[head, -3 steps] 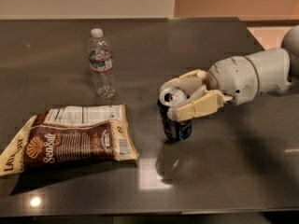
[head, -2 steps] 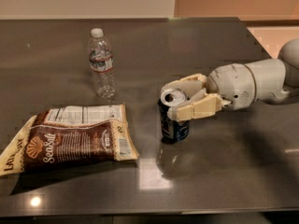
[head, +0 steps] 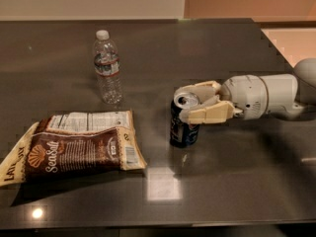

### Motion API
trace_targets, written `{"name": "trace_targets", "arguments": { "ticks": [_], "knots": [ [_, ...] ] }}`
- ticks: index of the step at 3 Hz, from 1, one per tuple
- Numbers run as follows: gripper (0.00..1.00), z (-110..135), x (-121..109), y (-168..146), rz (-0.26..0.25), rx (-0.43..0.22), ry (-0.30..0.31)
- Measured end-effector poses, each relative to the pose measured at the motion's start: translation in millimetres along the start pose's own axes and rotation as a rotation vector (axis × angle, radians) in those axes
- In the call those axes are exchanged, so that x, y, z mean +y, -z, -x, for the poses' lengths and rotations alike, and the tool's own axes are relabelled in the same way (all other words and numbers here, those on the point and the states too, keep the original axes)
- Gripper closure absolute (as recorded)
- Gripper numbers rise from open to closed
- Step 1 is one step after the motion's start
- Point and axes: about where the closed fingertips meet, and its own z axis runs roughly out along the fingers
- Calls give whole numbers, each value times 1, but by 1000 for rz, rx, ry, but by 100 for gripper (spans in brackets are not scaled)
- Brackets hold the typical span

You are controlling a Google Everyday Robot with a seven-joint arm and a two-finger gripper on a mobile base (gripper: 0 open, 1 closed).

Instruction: Place pepsi can upright

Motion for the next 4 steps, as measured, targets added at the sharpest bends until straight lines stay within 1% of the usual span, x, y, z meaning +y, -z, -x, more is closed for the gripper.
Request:
{"name": "trace_targets", "arguments": {
  "ticks": [2,3,4],
  "knots": [
    [12,2,1,-5,8,4,5],
    [0,3,2,-7,12,4,6],
    [0,3,2,-7,12,5,6]
  ]
}}
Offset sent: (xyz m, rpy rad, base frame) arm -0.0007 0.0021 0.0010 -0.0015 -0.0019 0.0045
